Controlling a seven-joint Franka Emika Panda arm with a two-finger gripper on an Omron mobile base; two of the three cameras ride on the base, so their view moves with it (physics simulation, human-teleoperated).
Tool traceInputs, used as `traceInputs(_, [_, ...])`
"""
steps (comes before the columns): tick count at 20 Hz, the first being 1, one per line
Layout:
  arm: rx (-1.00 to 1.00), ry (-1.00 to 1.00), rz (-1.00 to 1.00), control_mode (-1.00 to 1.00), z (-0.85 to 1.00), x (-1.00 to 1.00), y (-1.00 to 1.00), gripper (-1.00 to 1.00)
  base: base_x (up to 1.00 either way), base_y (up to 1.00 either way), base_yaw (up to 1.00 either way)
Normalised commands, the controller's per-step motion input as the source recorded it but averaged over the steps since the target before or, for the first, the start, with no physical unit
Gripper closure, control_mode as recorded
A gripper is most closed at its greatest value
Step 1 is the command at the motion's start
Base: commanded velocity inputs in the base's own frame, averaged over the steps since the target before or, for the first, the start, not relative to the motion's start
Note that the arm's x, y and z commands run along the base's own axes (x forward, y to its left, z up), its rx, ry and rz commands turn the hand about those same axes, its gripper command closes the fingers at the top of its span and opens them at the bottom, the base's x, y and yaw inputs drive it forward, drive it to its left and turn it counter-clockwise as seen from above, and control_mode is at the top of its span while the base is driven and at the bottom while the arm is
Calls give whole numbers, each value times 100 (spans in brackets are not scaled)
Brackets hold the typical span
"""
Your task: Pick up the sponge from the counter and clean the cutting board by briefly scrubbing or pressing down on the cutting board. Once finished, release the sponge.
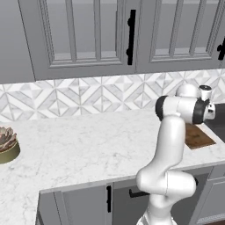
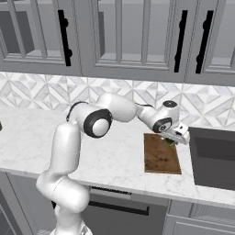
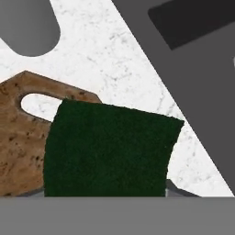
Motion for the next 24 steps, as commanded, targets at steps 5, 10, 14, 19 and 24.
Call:
traceInputs(5, [21, -17, -6, -100, -100, -69, 23, 100, 0, 0, 0])
traceInputs(10, [0, -9, -7, -100, -100, -6, 80, 100, 0, 0, 0])
traceInputs(14, [-11, -35, -1, -100, -100, -31, 100, 100, 0, 0, 0])
traceInputs(19, [-12, 4, -11, -100, -67, -36, 72, 100, 0, 0, 0])
traceInputs(24, [0, 0, -3, -100, 45, -51, 6, 100, 0, 0, 0])
